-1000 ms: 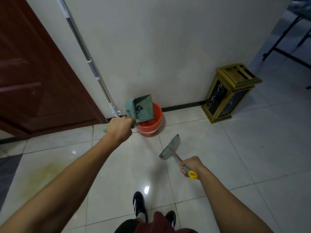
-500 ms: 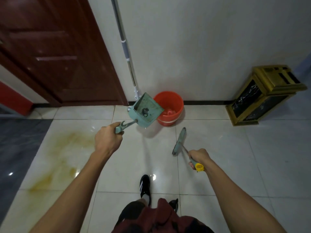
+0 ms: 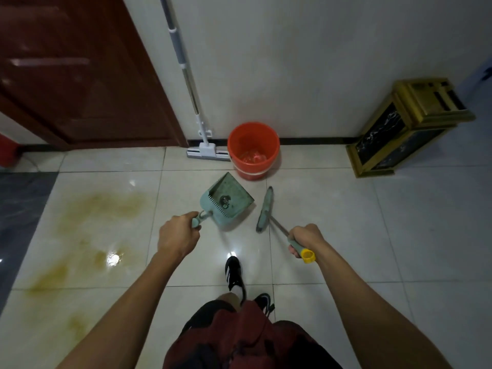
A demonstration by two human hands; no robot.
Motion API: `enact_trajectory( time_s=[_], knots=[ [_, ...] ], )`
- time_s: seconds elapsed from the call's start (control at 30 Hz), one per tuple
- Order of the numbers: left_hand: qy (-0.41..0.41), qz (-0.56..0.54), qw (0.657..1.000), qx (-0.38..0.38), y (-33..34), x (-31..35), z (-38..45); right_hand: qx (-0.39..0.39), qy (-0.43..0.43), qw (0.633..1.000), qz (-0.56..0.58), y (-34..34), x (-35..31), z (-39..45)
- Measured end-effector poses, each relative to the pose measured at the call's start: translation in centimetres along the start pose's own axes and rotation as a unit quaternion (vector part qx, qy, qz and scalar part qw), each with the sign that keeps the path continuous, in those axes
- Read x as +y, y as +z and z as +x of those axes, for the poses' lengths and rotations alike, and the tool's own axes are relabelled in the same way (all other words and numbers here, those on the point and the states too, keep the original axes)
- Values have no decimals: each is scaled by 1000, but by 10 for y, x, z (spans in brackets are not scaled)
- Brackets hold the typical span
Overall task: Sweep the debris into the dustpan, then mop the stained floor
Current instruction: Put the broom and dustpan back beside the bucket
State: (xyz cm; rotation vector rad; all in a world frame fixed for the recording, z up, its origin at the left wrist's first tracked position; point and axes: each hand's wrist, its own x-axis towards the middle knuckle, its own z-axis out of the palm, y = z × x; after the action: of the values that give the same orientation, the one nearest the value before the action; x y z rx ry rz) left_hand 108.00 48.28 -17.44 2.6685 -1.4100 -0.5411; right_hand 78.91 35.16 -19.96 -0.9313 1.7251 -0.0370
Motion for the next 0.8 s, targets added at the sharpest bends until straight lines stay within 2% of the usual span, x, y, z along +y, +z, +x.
enact_trajectory(
  time_s=[0.2, 0.4, 0.5, 0.63, 0.8],
  knots=[
    [98, 56, 991, -77, 43, 38, 44, -1, 10, 1000, -13, -16, -15, -4],
    [202, 118, 959, -159, 71, 89, 76, 8, 25, 1000, -1, -23, -37, 0],
    [235, 138, 944, -184, 85, 109, 87, 11, 26, 999, -26, -21, -50, -4],
    [268, 150, 929, -208, 100, 125, 92, 9, 40, 999, -4, -15, -59, -9],
    [325, 144, 905, -234, 114, 148, 88, -8, 31, 997, -67, -7, -54, -11]
  ],
)
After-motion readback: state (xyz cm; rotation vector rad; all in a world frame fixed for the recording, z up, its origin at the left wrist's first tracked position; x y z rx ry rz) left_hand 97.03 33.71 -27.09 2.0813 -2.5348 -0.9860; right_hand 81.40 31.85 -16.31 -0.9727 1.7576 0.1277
